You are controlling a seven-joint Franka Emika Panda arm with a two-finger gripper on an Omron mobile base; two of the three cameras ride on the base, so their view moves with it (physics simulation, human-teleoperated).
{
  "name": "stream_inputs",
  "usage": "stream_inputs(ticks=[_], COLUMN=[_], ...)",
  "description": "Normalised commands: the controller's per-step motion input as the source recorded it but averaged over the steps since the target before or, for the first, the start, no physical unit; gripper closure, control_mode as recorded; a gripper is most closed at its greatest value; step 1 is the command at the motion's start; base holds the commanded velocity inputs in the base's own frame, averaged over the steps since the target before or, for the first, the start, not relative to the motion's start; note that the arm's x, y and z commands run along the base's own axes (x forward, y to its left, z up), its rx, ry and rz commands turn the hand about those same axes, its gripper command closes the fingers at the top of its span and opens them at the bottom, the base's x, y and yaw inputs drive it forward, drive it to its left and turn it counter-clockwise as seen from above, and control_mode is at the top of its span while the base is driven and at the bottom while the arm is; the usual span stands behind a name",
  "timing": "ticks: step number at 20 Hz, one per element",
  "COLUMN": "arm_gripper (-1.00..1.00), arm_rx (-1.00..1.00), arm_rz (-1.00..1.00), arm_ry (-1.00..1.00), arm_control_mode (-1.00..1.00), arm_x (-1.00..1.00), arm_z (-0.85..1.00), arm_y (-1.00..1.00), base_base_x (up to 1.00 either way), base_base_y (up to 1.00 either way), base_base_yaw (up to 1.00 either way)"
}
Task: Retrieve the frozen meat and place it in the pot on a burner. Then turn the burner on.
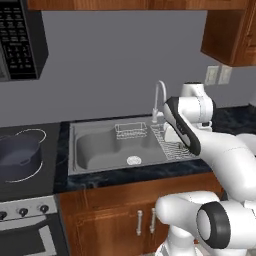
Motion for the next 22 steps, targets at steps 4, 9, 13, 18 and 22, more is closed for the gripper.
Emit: stream_inputs(ticks=[4,9,13,18,22], arm_gripper=[1.0,1.0,1.0,1.0,1.0], arm_rx=[0.0,0.0,0.0,0.0,0.0], arm_rz=[0.0,0.0,0.0,0.0,0.0], arm_ry=[0.0,0.0,0.0,0.0,0.0], arm_control_mode=[1.0,1.0,1.0,1.0,1.0], arm_x=[0.0,0.0,0.0,0.0,0.0], arm_z=[0.0,0.0,0.0,0.0,0.0], arm_y=[0.0,0.0,0.0,0.0,0.0], base_base_x=[0.0,0.0,0.0,0.0,0.0], base_base_y=[0.72,0.71,0.68,0.6,0.58], base_base_yaw=[0.0,0.0,0.0,-0.03,-0.04])
